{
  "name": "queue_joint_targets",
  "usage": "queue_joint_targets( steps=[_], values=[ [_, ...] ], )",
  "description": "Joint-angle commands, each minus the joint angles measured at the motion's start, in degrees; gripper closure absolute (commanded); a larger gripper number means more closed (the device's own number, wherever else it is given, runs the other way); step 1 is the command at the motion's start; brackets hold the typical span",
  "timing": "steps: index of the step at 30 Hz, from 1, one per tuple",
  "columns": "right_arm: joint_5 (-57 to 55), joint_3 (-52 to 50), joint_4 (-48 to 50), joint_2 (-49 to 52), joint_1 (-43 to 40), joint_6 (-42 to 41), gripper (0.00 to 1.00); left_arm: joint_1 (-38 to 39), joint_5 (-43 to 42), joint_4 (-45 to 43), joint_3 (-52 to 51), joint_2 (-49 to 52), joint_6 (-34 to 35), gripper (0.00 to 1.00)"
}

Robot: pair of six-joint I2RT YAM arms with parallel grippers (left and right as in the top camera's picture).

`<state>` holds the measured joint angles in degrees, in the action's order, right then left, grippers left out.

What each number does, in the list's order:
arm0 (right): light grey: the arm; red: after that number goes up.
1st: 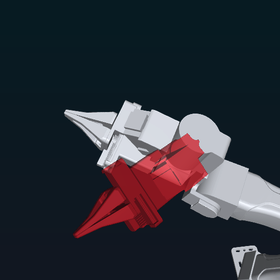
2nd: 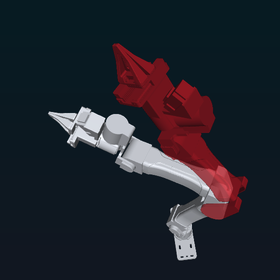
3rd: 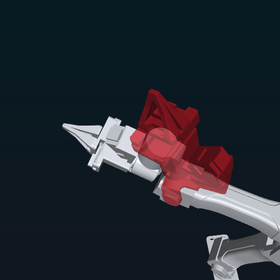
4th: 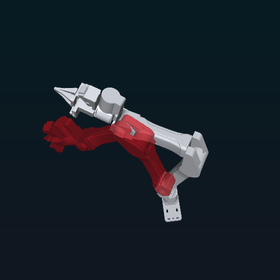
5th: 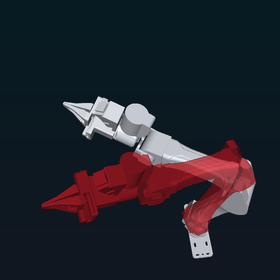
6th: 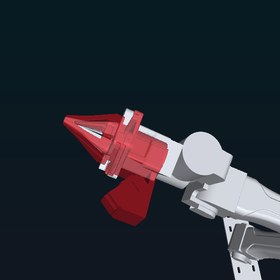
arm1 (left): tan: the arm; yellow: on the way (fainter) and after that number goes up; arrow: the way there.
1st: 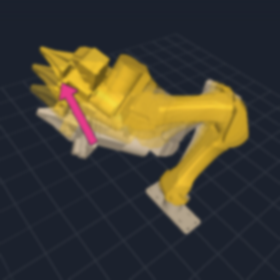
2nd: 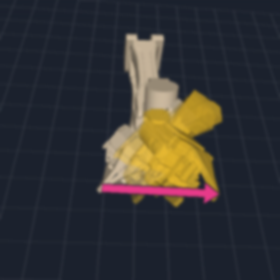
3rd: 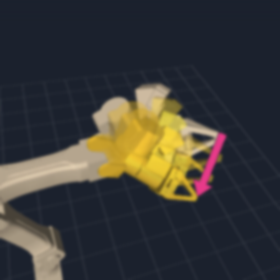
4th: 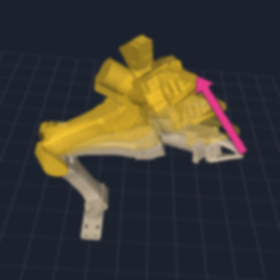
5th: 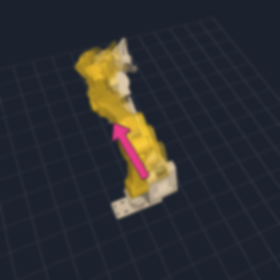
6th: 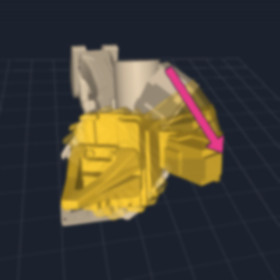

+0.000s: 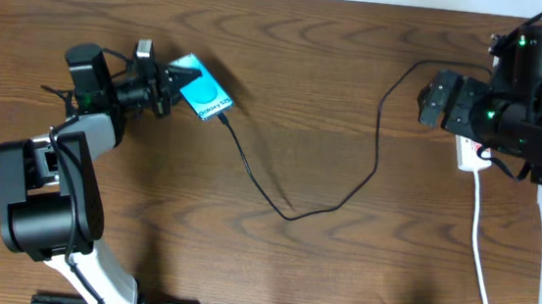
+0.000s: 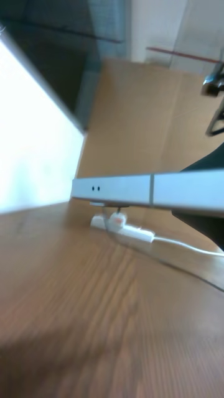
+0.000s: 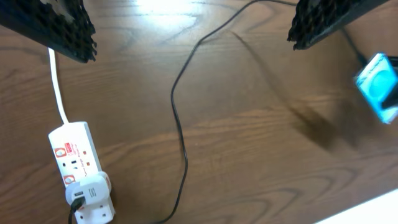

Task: Plug charger to phone and switch on socket
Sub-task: 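Release the connector and move the right gripper to the power strip, then lower the phone with the left gripper and lay it on the table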

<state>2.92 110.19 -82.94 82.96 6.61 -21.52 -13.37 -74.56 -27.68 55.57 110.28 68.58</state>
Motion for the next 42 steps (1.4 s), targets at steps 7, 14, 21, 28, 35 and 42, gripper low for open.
queue_joint_targets(
  steps=[7,14,21,28,35,42],
  values=[
    [-0.87,0.33,-0.92,-0.2,-0.09,0.59,0.01,0.96,15.93,24.2,0.13,-0.26,-28.13,0.93],
    [-0.87,0.33,-0.94,-0.2,-0.09,0.98,0.01,0.96,24.68,34.29,0.13,-0.26,-35.01,0.93],
    [-0.87,0.33,-1.11,-0.2,-0.09,1.01,0.01,0.96,29.22,38.66,0.13,-0.26,-38.05,0.93],
    [-0.87,0.33,-1.44,-0.2,-0.09,1.01,0.01,0.96,29.22,39.5,0.13,-0.26,-38.58,0.93],
    [-0.87,0.33,-1.64,-0.2,-0.09,1.01,0.01,0.96,29.22,40.57,0.13,-0.26,-38.58,0.88],
    [-0.87,0.33,-1.75,-0.2,-0.09,1.01,0.01,0.96,29.22,41.48,0.13,-0.26,-38.58,0.78]
  ],
)
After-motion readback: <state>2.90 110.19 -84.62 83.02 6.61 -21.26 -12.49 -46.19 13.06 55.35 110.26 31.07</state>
